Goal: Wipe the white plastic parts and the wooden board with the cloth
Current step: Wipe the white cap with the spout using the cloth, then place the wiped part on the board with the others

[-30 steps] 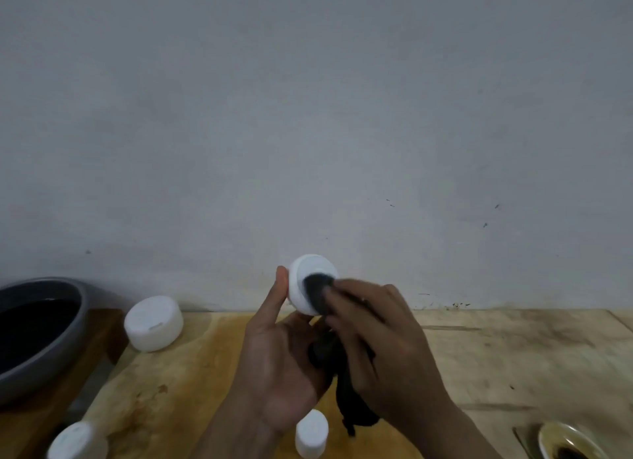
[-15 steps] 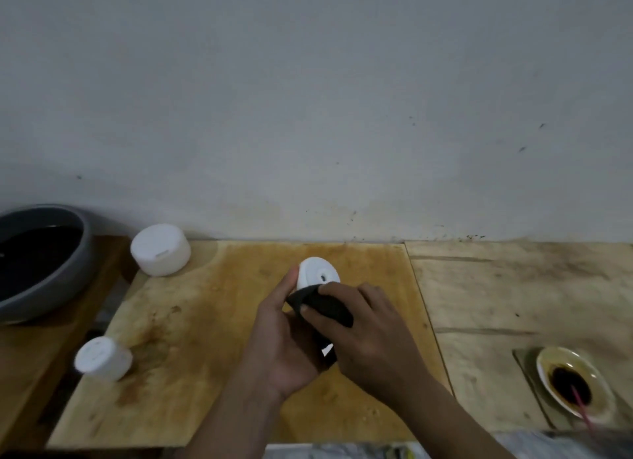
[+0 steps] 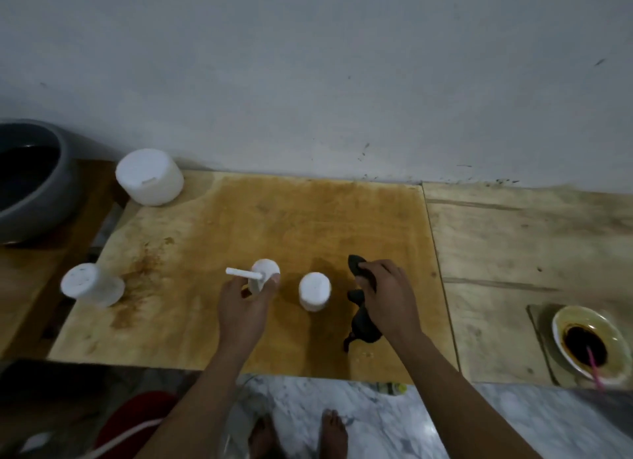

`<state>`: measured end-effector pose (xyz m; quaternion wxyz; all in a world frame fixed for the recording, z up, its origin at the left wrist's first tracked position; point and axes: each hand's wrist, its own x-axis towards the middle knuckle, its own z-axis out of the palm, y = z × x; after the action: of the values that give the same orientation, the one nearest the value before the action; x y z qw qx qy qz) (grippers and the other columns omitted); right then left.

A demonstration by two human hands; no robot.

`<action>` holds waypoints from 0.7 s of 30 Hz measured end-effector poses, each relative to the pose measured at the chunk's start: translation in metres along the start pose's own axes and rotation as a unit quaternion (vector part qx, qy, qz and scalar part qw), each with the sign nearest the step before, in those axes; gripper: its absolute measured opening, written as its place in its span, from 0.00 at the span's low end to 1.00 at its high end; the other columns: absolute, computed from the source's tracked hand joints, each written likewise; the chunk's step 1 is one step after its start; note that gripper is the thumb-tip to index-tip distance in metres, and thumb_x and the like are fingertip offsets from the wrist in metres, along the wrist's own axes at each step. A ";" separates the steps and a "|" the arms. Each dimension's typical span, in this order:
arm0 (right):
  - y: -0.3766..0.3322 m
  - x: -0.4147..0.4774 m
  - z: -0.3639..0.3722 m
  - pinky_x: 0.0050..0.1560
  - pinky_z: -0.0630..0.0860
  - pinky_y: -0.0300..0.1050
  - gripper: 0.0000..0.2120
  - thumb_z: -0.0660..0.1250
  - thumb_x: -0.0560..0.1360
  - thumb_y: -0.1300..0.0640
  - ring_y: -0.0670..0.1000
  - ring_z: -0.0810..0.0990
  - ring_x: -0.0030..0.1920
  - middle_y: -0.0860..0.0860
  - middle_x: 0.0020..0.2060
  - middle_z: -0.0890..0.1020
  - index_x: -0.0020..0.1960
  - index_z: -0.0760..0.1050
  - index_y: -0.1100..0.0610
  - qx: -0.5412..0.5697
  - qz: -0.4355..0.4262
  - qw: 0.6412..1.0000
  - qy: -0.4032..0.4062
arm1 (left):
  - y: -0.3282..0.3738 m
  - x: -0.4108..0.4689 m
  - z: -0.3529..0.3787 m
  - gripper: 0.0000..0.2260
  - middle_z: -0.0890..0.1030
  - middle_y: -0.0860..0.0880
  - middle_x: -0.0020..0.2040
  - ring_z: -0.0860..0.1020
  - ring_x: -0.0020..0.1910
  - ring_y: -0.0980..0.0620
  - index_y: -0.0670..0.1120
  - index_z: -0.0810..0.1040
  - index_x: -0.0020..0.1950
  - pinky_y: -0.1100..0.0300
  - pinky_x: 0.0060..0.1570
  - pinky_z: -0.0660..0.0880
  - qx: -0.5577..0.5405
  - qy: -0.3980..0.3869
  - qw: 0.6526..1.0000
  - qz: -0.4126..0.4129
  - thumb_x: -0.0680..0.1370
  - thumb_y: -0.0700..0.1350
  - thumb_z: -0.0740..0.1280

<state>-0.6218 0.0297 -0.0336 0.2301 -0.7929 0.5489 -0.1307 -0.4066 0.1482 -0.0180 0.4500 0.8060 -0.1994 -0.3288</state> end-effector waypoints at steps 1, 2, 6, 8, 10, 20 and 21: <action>0.006 0.003 0.008 0.60 0.74 0.53 0.16 0.62 0.82 0.50 0.53 0.71 0.59 0.48 0.63 0.73 0.68 0.74 0.53 0.003 0.009 1.000 -0.019 | -0.015 0.005 0.003 0.26 0.80 0.46 0.60 0.80 0.57 0.47 0.44 0.80 0.64 0.58 0.46 0.74 0.032 0.004 0.999 0.009 0.73 0.59 0.76; 0.010 0.006 0.015 0.60 0.74 0.53 0.17 0.62 0.82 0.50 0.54 0.72 0.60 0.49 0.64 0.72 0.69 0.73 0.53 0.003 0.017 0.999 -0.038 | -0.028 0.010 0.006 0.26 0.79 0.46 0.59 0.79 0.57 0.47 0.44 0.81 0.64 0.56 0.47 0.73 0.058 0.004 0.998 0.027 0.72 0.58 0.77; 0.019 0.010 0.033 0.55 0.76 0.49 0.22 0.62 0.83 0.53 0.57 0.75 0.58 0.54 0.69 0.65 0.76 0.65 0.56 -0.003 0.038 0.995 -0.094 | -0.062 0.023 0.018 0.23 0.80 0.44 0.59 0.74 0.54 0.52 0.45 0.81 0.62 0.58 0.50 0.69 0.160 -0.014 0.984 0.074 0.71 0.53 0.80; 0.020 0.010 0.035 0.54 0.76 0.50 0.24 0.63 0.82 0.55 0.59 0.75 0.59 0.56 0.69 0.67 0.76 0.63 0.55 0.013 0.030 0.995 -0.095 | -0.070 0.027 0.021 0.24 0.78 0.44 0.62 0.74 0.61 0.47 0.46 0.81 0.63 0.55 0.55 0.72 0.184 -0.019 0.980 0.076 0.70 0.52 0.80; 0.018 0.012 0.034 0.61 0.73 0.54 0.23 0.63 0.82 0.55 0.60 0.72 0.65 0.56 0.68 0.71 0.76 0.64 0.55 0.006 0.019 0.995 -0.103 | -0.077 0.030 0.023 0.26 0.77 0.43 0.64 0.74 0.64 0.44 0.46 0.80 0.66 0.51 0.59 0.73 0.206 -0.015 0.975 0.085 0.70 0.52 0.80; -0.027 -0.002 0.047 0.70 0.66 0.57 0.38 0.68 0.78 0.46 0.56 0.59 0.73 0.51 0.75 0.61 0.80 0.51 0.49 0.063 -0.078 0.978 -0.185 | -0.091 0.022 0.021 0.42 0.72 0.43 0.72 0.71 0.71 0.42 0.46 0.71 0.76 0.46 0.64 0.73 0.164 0.015 0.982 0.089 0.65 0.51 0.84; -0.027 0.000 0.050 0.70 0.67 0.57 0.39 0.67 0.78 0.44 0.56 0.60 0.74 0.51 0.75 0.60 0.80 0.49 0.49 0.058 -0.068 0.978 -0.190 | -0.092 0.020 0.019 0.42 0.72 0.44 0.72 0.70 0.71 0.43 0.47 0.71 0.76 0.47 0.65 0.72 0.167 0.019 0.982 0.082 0.66 0.52 0.83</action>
<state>-0.5769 0.0488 -0.0631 0.3663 -0.8240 0.4316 -0.0241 -0.4037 0.1718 -0.1117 0.3385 0.8569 -0.3080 -0.2375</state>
